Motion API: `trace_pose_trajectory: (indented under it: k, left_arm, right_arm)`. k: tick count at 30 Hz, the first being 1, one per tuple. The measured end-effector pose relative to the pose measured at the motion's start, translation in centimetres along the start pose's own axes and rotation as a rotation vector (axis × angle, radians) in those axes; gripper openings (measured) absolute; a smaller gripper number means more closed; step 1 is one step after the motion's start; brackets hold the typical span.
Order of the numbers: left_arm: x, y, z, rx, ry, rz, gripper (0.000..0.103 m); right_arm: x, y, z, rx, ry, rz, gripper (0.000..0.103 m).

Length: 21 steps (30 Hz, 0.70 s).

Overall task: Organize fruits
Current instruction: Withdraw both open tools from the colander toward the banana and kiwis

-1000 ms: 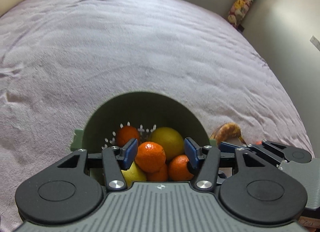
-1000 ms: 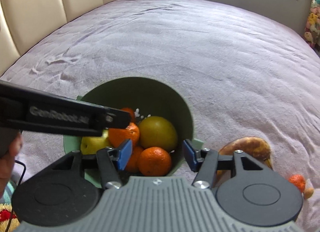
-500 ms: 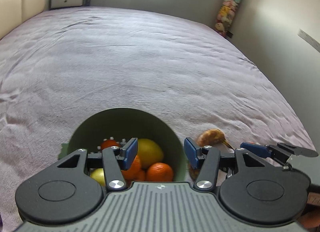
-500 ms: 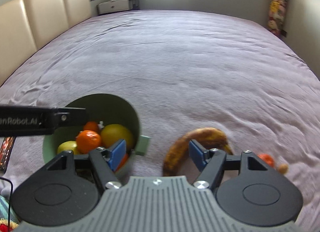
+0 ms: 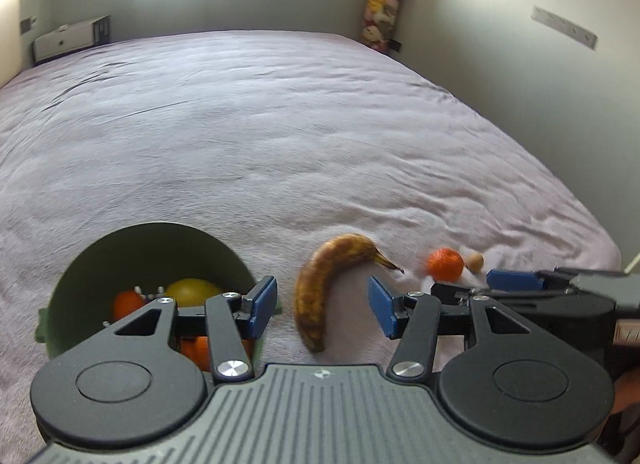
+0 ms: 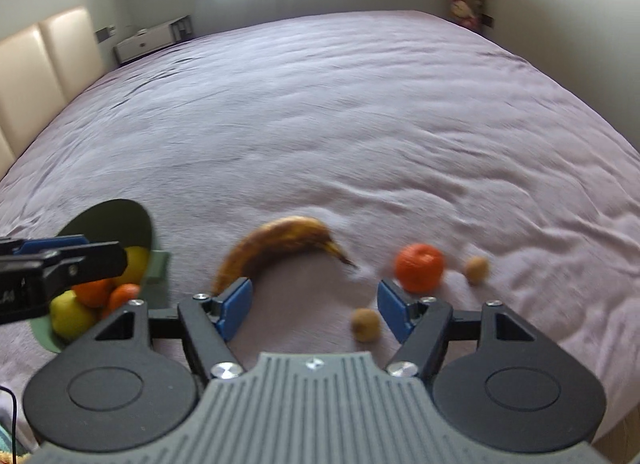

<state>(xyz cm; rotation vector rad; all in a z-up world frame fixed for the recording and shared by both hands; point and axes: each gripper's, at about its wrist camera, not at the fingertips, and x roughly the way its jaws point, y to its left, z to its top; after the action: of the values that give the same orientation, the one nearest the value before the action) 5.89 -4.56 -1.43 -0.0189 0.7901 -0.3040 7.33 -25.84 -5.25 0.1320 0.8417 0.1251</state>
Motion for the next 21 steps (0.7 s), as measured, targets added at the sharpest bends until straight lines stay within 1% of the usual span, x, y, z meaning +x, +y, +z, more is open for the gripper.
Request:
trace_pose_trajectory:
  k: [5,8,10,13,15,19,21]
  left_arm:
    - [1.7,-2.2,-1.1,0.102,0.024,0.049,0.063]
    - [2.8,-3.1,-1.8,0.153,0.026,0.074,0.063]
    - [3.4,-3.5,-2.1,0.164,0.024,0.087,0.063]
    - [4.4,-3.8,-2.7,0.151,0.026,0.101,0.063]
    - [5.0,-3.9,-3.1,0.143,0.028,0.102,0.061]
    - [6.3,-4.3,-3.9,0.160,0.031,0.134,0.059]
    - [6.9,-4.5,-4.2,0.168,0.030,0.155,0.058]
  right_arm:
    - [0.5,-2.3,-0.5,0.095,0.014,-0.006,0.067]
    - [1.1,-2.9,-0.6,0.124,0.024,-0.014,0.067]
    - [1.6,-3.1,-0.8,0.134,0.036,-0.018,0.067]
    - [2.5,-3.4,-1.1,0.152,0.061,-0.007,0.067]
    - [3.1,-3.3,-1.3,0.155,0.078,0.003,0.061]
    - [4.3,-3.2,-1.5,0.157,0.104,0.008,0.056]
    - [4.9,-3.3,-1.7,0.163,0.118,0.013,0.052]
